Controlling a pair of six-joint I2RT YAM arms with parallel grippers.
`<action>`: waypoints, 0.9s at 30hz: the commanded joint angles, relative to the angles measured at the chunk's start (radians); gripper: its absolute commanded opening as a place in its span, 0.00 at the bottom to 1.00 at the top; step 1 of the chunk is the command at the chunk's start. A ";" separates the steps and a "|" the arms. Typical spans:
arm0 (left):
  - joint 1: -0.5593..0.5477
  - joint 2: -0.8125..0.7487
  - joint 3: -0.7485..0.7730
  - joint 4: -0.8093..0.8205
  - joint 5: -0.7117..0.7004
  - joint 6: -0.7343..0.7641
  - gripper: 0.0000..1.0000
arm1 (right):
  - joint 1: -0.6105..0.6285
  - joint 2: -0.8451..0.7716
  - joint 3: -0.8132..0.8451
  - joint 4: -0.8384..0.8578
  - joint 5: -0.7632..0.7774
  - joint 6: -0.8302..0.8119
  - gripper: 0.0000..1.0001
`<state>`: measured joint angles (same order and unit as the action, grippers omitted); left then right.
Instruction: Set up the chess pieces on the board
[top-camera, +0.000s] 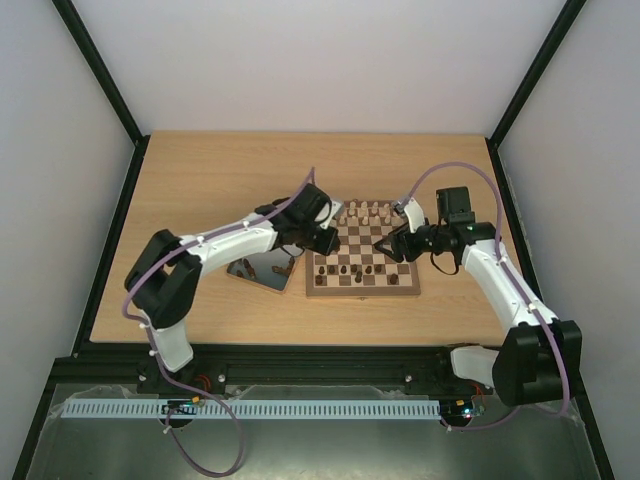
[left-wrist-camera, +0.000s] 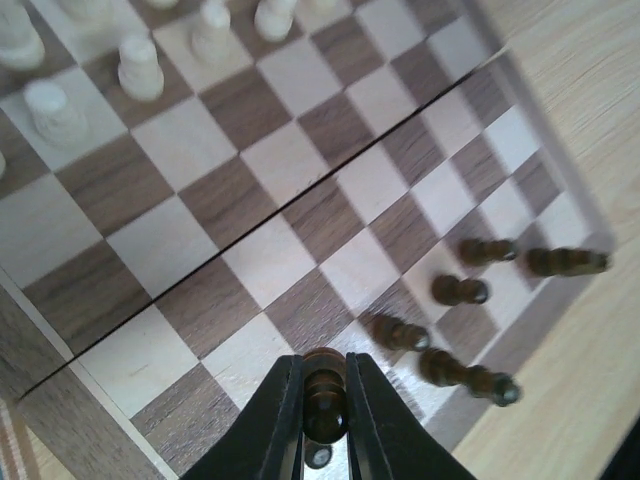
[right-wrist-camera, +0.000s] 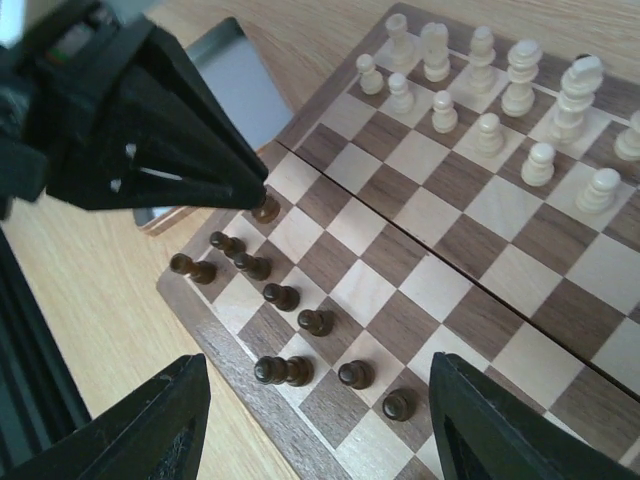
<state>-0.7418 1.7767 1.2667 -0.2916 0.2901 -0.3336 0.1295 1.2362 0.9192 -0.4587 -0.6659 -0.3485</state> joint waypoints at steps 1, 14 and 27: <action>-0.044 0.072 0.083 -0.156 -0.155 0.054 0.08 | 0.001 -0.039 -0.049 0.096 0.074 0.074 0.62; -0.089 0.248 0.242 -0.210 -0.257 0.037 0.08 | 0.000 -0.054 -0.092 0.095 0.071 0.045 0.61; -0.089 0.281 0.294 -0.242 -0.260 0.023 0.27 | 0.001 -0.030 -0.092 0.083 0.052 0.028 0.60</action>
<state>-0.8265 2.0586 1.5303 -0.4934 0.0406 -0.3046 0.1303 1.1980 0.8364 -0.3668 -0.5915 -0.3065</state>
